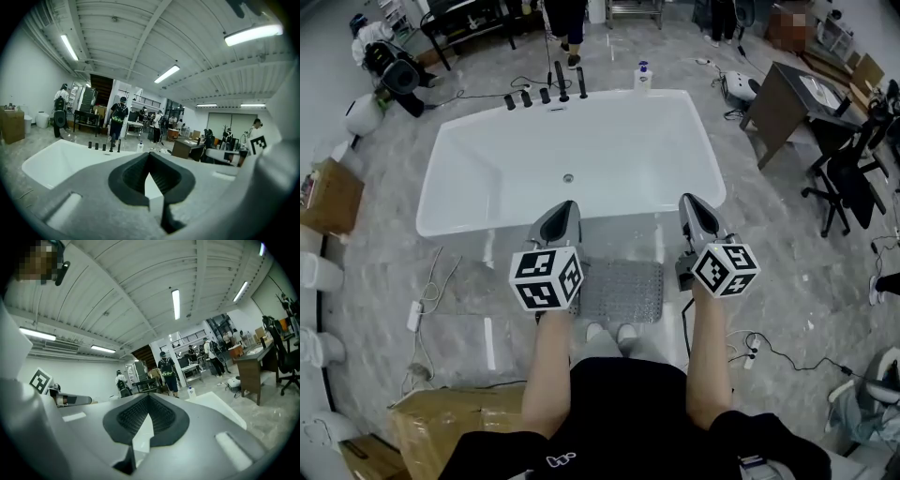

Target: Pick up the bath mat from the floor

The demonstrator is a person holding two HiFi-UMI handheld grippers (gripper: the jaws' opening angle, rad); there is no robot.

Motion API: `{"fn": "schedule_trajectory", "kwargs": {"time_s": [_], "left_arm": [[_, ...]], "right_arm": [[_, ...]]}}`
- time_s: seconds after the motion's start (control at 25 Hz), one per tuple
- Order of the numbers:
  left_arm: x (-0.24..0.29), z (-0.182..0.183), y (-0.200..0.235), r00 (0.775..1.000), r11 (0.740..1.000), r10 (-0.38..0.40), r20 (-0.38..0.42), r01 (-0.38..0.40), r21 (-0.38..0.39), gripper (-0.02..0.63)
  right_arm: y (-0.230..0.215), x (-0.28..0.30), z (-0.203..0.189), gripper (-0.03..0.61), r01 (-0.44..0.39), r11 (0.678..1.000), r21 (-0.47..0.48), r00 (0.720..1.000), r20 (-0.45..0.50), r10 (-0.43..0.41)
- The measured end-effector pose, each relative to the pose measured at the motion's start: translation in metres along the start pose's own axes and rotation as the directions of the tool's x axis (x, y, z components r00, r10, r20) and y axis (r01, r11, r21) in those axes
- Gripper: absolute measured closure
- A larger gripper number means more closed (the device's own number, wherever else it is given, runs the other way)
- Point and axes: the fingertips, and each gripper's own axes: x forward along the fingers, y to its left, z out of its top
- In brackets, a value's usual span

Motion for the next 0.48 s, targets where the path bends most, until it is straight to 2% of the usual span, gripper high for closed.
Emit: {"fn": "schedule_trajectory", "kwargs": {"time_s": [0.24, 0.48], "left_arm": [[0.001, -0.04, 0.044, 0.995, 0.998, 0.033, -0.093, -0.038, -0.053, 0.615], [0.008, -0.096, 0.07, 0.977, 0.993, 0.027, -0.212, -0.051, -0.108, 0.615]], "right_arm": [[0.003, 0.011, -0.046, 0.575, 0.037, 0.998, 0.041, 0.996, -0.08, -0.034], [-0.002, 0.004, -0.093, 0.575, 0.101, 0.993, 0.061, 0.981, -0.174, -0.089]]}}
